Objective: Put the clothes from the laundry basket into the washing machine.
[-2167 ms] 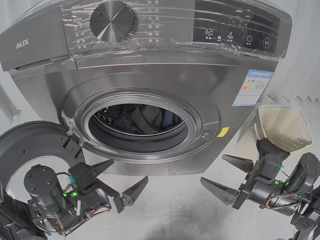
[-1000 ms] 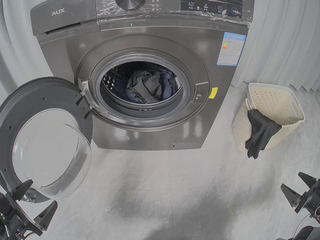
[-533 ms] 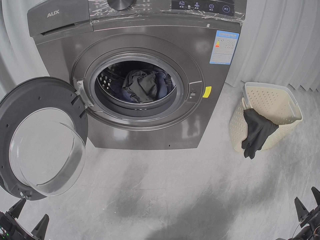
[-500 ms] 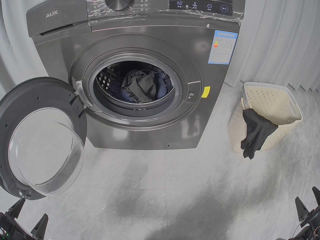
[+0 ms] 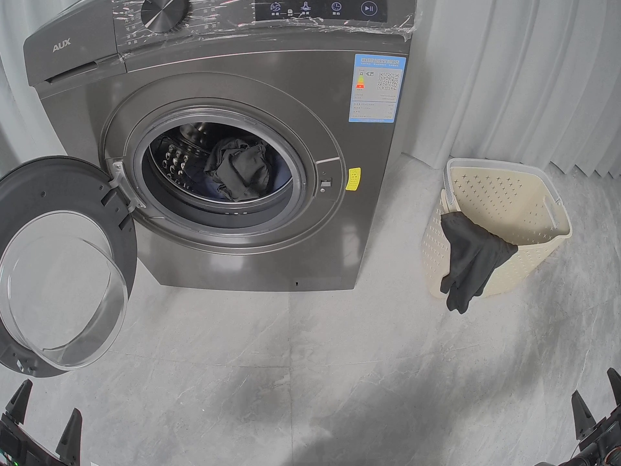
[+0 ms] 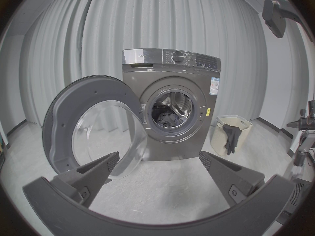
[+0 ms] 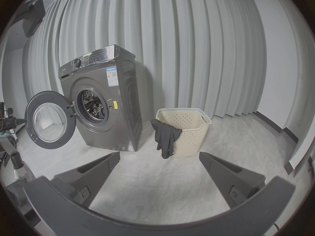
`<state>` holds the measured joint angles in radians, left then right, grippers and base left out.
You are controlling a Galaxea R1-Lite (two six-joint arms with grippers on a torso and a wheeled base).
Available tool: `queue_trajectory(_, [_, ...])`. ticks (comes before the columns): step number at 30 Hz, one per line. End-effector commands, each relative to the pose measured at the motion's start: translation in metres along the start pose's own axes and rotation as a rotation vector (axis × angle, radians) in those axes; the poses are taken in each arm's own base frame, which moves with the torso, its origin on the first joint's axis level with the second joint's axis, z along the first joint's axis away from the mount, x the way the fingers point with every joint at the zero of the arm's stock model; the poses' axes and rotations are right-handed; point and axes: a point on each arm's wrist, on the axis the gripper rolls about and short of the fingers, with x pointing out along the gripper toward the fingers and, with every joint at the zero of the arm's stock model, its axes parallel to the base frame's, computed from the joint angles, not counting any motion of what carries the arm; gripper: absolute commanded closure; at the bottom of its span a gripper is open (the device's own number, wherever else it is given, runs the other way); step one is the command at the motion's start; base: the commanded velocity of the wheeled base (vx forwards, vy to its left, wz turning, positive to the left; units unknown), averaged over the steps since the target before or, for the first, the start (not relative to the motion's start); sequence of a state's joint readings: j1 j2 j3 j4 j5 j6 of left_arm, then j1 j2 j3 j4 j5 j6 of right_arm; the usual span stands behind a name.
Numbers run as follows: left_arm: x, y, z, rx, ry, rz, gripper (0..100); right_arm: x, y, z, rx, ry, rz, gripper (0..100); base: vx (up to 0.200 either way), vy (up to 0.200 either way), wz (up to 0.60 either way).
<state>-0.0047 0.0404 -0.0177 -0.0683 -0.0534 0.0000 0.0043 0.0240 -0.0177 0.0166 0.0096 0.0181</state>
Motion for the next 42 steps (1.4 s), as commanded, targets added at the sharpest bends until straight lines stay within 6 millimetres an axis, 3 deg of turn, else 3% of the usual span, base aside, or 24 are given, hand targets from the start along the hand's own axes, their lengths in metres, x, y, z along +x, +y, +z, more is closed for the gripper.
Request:
queue_trajectory(1, [-0.001,0.0014,-0.0077,-0.01,0.016,0.093,0,-0.0007,-0.0001,-0.0042,0.006,-0.009,-0.007,0,0.0,0.0,0.0])
queue_trajectory(12, [-0.002,0.0011,-0.0126,-0.021,0.051,0.072,0,-0.0001,0.0001,-0.0044,-0.009,-0.011,0.005,0,0.0,0.0,0.0])
queue_trajectory(42, [-0.002,0.0012,-0.0126,-0.019,0.051,0.075,0,-0.0001,0.0,-0.0038,-0.004,-0.017,0.002,0,0.0,-0.2,0.0])
